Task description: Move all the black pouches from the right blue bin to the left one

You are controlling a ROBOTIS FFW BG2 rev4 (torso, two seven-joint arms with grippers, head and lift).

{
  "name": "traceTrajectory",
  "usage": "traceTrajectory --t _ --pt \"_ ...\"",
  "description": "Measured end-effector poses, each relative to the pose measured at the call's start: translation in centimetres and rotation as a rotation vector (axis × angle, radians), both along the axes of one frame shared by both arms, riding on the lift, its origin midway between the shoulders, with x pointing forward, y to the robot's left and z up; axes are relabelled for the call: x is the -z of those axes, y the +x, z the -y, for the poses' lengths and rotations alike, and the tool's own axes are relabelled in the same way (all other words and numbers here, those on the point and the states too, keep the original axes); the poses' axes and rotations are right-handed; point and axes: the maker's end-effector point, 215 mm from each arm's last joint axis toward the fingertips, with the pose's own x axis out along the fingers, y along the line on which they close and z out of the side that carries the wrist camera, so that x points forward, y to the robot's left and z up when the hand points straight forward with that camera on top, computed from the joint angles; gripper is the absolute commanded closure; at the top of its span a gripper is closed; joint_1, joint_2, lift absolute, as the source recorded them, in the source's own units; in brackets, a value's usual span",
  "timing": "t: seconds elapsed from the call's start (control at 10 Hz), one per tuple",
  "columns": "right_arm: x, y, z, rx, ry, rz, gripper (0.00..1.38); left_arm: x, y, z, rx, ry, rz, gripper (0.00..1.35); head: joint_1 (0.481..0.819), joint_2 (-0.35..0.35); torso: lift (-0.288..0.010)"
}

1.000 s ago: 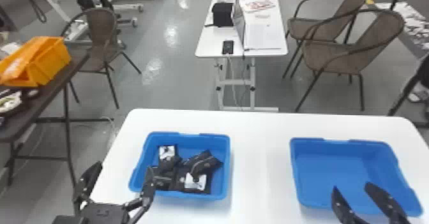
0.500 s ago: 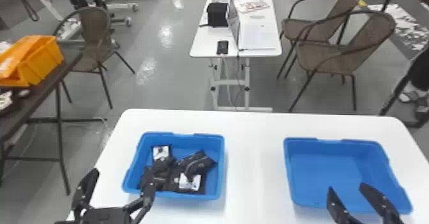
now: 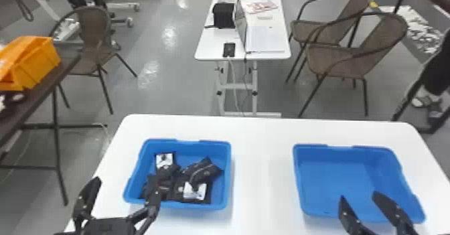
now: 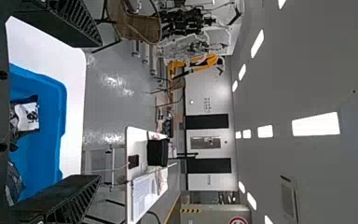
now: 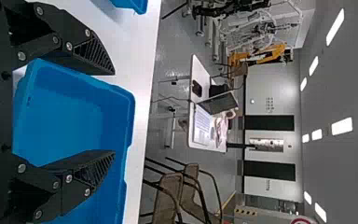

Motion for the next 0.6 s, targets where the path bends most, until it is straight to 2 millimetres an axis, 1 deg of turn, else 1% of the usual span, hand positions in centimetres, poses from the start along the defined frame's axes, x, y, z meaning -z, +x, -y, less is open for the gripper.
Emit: traceTrajectory --t 0.4,0.6 --pt "0.0 0.15 0.07 0.005 0.007 0.001 0.47 -0.05 0.22 -0.23 -0.007 -0.001 0.0 0.0 0.695 0.091 0.0" --pt "0.06 0.2 0.12 0.01 0.014 0.0 0.47 0.04 0.38 -0.04 0.002 0.0 -0.005 0.0 0.695 0.088 0.0"
